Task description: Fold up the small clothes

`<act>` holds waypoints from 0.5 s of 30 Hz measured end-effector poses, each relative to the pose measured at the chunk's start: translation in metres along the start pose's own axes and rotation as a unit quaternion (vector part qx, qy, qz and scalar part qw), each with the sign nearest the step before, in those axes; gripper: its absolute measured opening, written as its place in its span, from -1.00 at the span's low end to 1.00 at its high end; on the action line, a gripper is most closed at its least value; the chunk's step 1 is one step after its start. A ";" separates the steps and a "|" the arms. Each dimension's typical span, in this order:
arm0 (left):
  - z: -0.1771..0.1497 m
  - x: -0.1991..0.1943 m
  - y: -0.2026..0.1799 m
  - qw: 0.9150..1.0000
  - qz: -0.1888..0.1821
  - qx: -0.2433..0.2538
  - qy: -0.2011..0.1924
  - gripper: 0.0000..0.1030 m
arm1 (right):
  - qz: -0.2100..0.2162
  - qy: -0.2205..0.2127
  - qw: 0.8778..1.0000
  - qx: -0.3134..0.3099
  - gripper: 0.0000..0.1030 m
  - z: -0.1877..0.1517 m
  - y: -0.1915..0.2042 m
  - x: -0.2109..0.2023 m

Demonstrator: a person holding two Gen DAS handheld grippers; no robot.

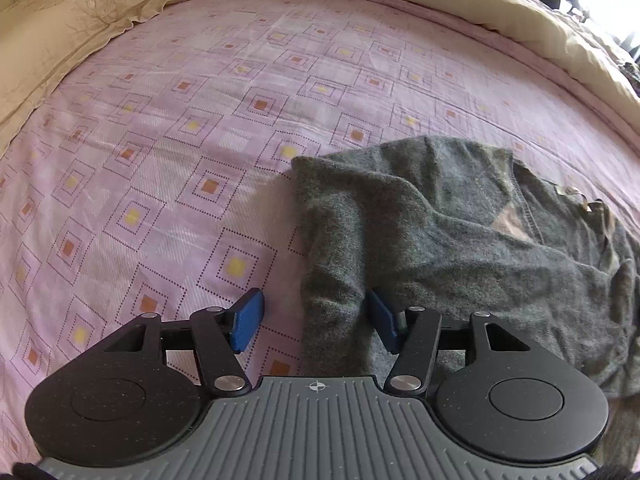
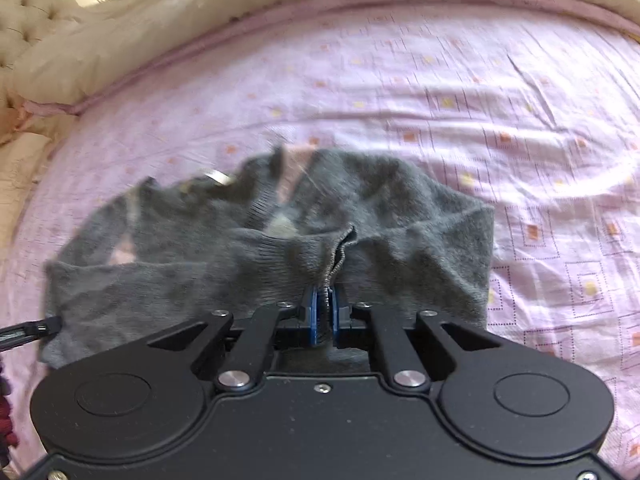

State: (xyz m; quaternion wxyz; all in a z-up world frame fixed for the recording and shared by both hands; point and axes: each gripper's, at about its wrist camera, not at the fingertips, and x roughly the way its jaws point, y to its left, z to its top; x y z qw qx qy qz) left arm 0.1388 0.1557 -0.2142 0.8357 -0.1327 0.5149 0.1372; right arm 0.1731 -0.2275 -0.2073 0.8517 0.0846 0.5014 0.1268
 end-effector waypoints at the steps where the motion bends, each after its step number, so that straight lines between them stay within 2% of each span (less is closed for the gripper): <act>1: 0.001 -0.002 -0.001 1.000 0.003 0.003 -0.001 0.09 | 0.005 -0.010 1.000 -0.003 -0.73 -0.001 0.003 -0.011; 3: 0.002 -0.009 -0.001 1.000 0.009 0.007 -0.007 0.08 | 0.009 -0.027 1.000 -0.010 -0.74 -0.004 0.007 -0.034; 6: 0.003 -0.024 0.001 1.000 0.011 0.013 -0.026 0.08 | -0.008 -0.031 0.999 -0.010 -0.74 -0.016 -0.001 -0.055; 11: 0.006 -0.027 -0.002 0.999 0.017 0.031 -0.034 0.09 | -0.055 0.014 0.998 0.026 -0.74 -0.038 -0.030 -0.037; 15: 0.007 -0.011 -0.003 0.999 0.029 0.036 -0.018 0.09 | -0.055 0.030 0.997 0.040 -0.72 -0.043 -0.037 -0.023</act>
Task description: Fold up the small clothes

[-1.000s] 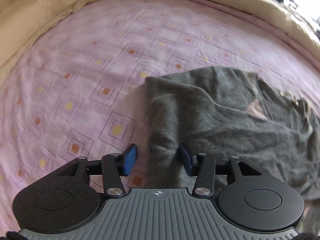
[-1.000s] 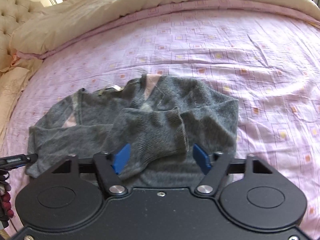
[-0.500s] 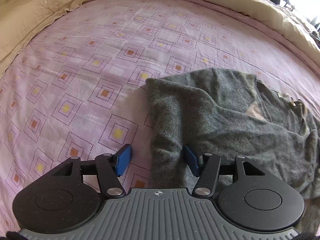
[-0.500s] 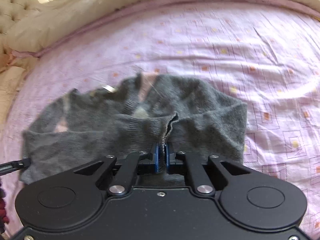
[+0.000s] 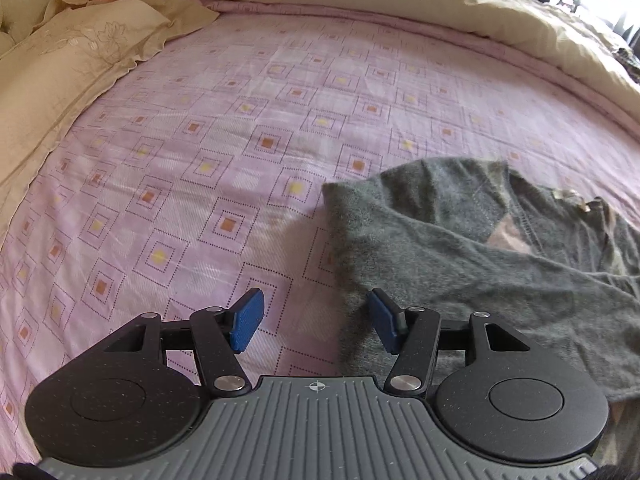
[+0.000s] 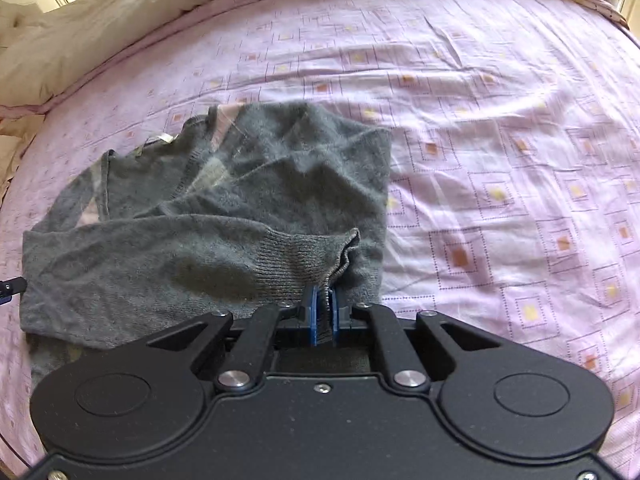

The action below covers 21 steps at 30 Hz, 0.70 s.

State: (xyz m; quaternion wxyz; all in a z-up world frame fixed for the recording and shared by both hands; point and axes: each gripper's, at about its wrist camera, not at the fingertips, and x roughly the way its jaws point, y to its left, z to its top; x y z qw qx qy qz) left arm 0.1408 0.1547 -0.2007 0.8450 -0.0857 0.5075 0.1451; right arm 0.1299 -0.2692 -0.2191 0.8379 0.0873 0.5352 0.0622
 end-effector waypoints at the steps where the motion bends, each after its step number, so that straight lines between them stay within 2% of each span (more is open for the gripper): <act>1: -0.001 0.003 -0.001 1.000 0.002 0.004 0.004 0.09 | -0.001 -0.001 1.000 -0.006 -0.70 -0.001 0.002 0.001; 5: -0.007 0.017 0.001 0.999 0.024 0.019 0.022 0.14 | -0.019 -0.004 0.999 -0.036 -0.60 -0.002 0.008 0.003; 9: -0.009 0.018 0.009 1.000 0.016 0.015 0.015 0.25 | -0.047 -0.001 0.999 -0.028 -0.61 -0.003 0.000 0.005; 11: -0.009 0.016 0.010 0.999 0.020 0.026 0.014 0.27 | -0.062 -0.006 0.998 -0.023 -0.33 -0.003 -0.003 0.001; 12: -0.008 0.014 0.009 0.999 0.022 0.031 0.015 0.26 | -0.069 -0.011 0.997 -0.021 -0.06 -0.002 -0.003 -0.002; 13: -0.007 0.011 0.008 0.999 0.026 0.035 0.014 0.25 | -0.070 -0.019 0.997 -0.019 0.03 -0.002 -0.003 -0.006; 15: -0.005 -0.001 0.005 0.998 0.036 0.042 -0.005 0.22 | -0.067 -0.039 0.997 -0.026 0.04 -0.001 0.000 -0.015; 16: -0.003 -0.008 0.003 0.998 0.034 0.045 -0.019 0.22 | -0.066 -0.048 0.996 -0.034 0.14 0.000 0.004 -0.019; 17: -0.003 -0.015 0.001 0.998 0.023 0.046 -0.032 0.22 | -0.062 -0.055 0.996 -0.043 0.21 0.000 0.008 -0.022; 19: -0.001 -0.024 -0.005 0.998 -0.009 0.046 -0.046 0.23 | -0.041 -0.063 0.995 -0.058 0.52 0.002 0.019 -0.024; 21: 0.001 -0.028 -0.015 0.997 -0.028 0.053 -0.048 0.29 | -0.024 -0.066 0.995 -0.076 0.53 0.004 0.033 -0.022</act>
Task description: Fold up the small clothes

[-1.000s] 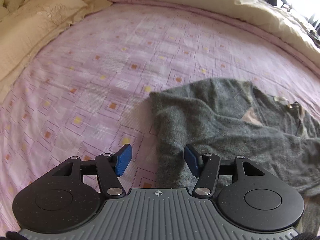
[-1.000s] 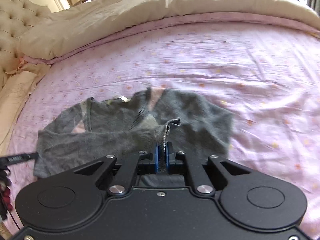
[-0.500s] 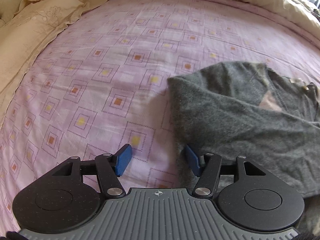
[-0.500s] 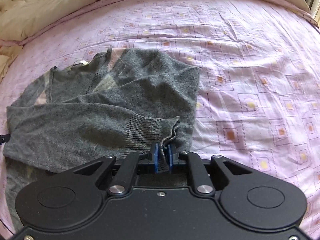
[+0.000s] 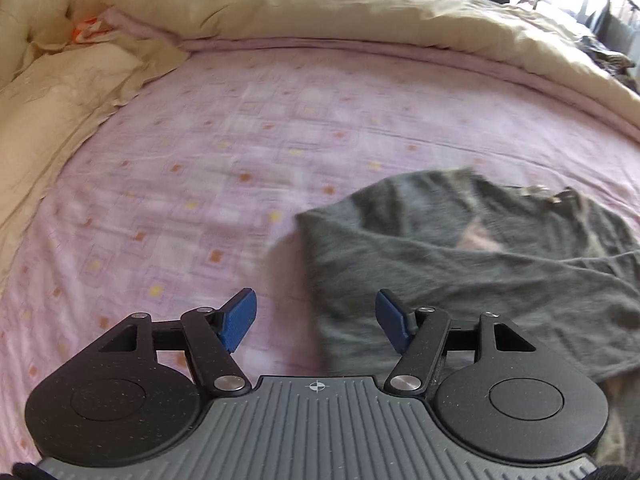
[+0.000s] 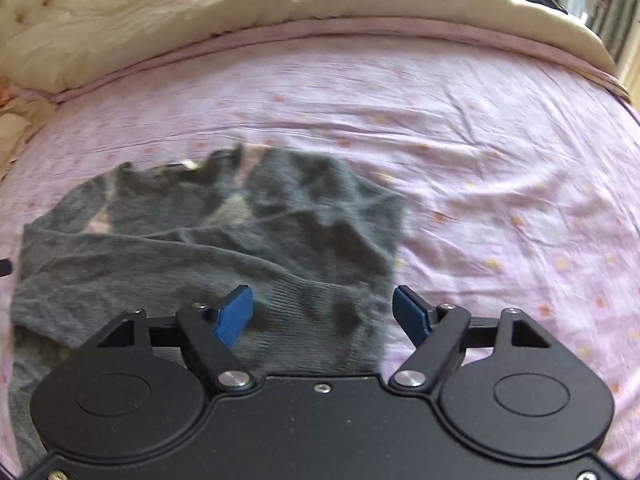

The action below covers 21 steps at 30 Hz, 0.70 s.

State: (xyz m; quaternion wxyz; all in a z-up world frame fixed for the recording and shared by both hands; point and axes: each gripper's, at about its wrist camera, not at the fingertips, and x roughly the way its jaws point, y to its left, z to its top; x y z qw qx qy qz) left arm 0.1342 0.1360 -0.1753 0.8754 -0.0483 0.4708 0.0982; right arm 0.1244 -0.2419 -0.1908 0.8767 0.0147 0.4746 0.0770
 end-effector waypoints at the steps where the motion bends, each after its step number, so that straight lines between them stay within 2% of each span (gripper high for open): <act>1: 0.001 0.001 -0.006 1.000 -0.008 0.004 0.001 0.35 | 0.006 0.001 1.000 -0.011 0.54 0.002 0.008 0.003; 4: 0.003 0.008 -0.021 1.000 -0.029 0.003 0.008 0.39 | 0.033 0.007 0.999 -0.037 0.54 0.006 0.031 0.013; 8: 0.007 0.023 -0.033 0.999 -0.033 0.009 0.009 0.39 | 0.061 0.020 0.996 -0.068 0.59 0.009 0.054 0.032; 13: 0.005 0.054 -0.030 0.999 -0.014 0.016 0.039 0.39 | 0.043 0.062 0.995 -0.068 0.60 0.004 0.054 0.062; 15: 0.001 0.064 -0.020 0.999 -0.008 0.005 0.054 0.53 | 0.037 0.058 0.996 -0.064 0.65 0.003 0.048 0.063; 17: -0.002 0.066 -0.008 0.998 -0.012 -0.020 0.054 0.83 | 0.032 0.059 0.996 -0.064 0.69 0.003 0.045 0.063; 19: -0.004 0.068 -0.002 0.998 -0.020 -0.032 0.055 0.86 | 0.030 0.061 0.996 -0.063 0.73 0.004 0.042 0.063; 21: -0.004 0.066 -0.003 0.998 -0.020 -0.023 0.054 0.86 | 0.031 0.061 0.996 -0.062 0.76 0.003 0.042 0.063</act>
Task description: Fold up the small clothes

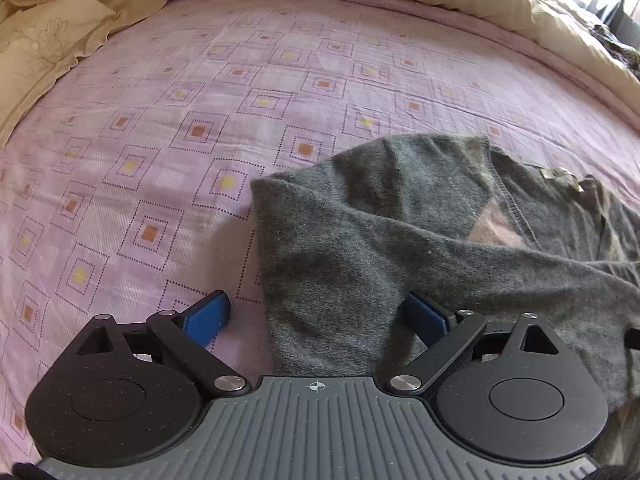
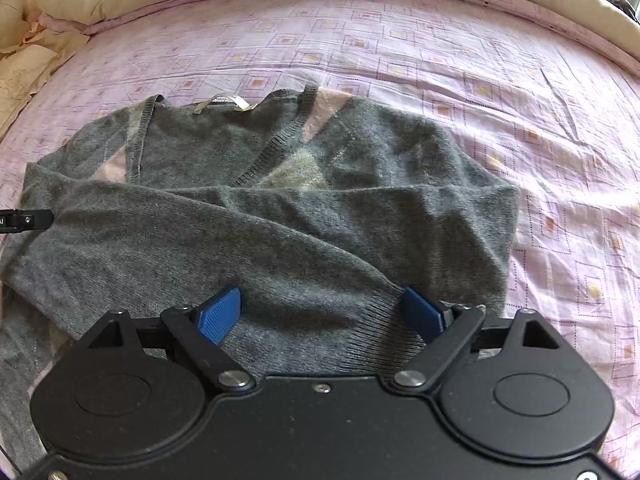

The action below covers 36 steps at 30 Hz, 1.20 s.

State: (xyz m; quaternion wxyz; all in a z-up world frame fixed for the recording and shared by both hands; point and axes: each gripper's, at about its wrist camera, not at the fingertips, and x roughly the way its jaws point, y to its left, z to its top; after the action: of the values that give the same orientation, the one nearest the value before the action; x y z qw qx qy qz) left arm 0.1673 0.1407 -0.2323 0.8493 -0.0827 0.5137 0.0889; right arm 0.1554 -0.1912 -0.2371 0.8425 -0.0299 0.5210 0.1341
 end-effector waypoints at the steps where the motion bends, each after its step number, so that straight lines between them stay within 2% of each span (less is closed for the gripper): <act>1: 0.000 -0.001 0.000 1.000 0.000 0.003 0.000 0.86 | 0.000 0.001 1.000 0.000 0.77 0.000 0.000 -0.001; 7: -0.008 -0.022 0.004 1.000 -0.001 -0.007 -0.005 0.84 | 0.008 -0.015 1.000 0.013 0.79 -0.003 0.001 -0.020; 11: -0.019 -0.041 0.007 1.000 0.000 0.006 -0.019 0.84 | 0.019 -0.026 0.999 0.018 0.83 -0.014 0.002 -0.039; 15: -0.012 -0.046 0.011 0.999 0.011 0.024 -0.033 0.84 | 0.020 -0.029 0.999 0.018 0.84 -0.029 0.006 -0.054; 21: 0.025 -0.025 0.015 0.998 0.031 0.042 -0.044 0.84 | 0.015 -0.029 0.999 0.032 0.84 -0.044 0.009 -0.068; 28: 0.055 0.016 0.011 0.996 0.046 0.075 -0.030 0.84 | 0.014 -0.011 0.999 0.039 0.85 -0.048 0.013 -0.064; 30: 0.059 0.029 0.018 0.995 0.065 0.067 -0.016 0.85 | 0.017 -0.004 0.999 0.036 0.85 -0.047 0.014 -0.060; 31: 0.059 0.034 0.024 0.996 0.068 0.055 -0.009 0.91 | 0.019 -0.001 0.999 0.034 0.85 -0.046 0.015 -0.059; 32: 0.060 0.037 0.031 0.998 0.060 0.035 -0.008 1.00 | 0.020 0.002 0.999 0.031 0.85 -0.045 0.016 -0.057; 34: 0.060 0.039 0.044 0.999 0.050 0.002 -0.004 1.00 | 0.022 0.004 0.999 0.024 0.85 -0.044 0.017 -0.055; 36: 0.059 0.034 0.050 0.998 0.055 -0.003 -0.006 1.00 | 0.026 0.004 0.999 0.019 0.85 -0.043 0.018 -0.055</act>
State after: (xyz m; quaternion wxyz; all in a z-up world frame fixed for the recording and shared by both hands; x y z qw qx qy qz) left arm 0.2217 0.2054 -0.2374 0.8461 -0.0564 0.5117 0.1381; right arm 0.0898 -0.1925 -0.2062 0.8370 -0.0010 0.5273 0.1463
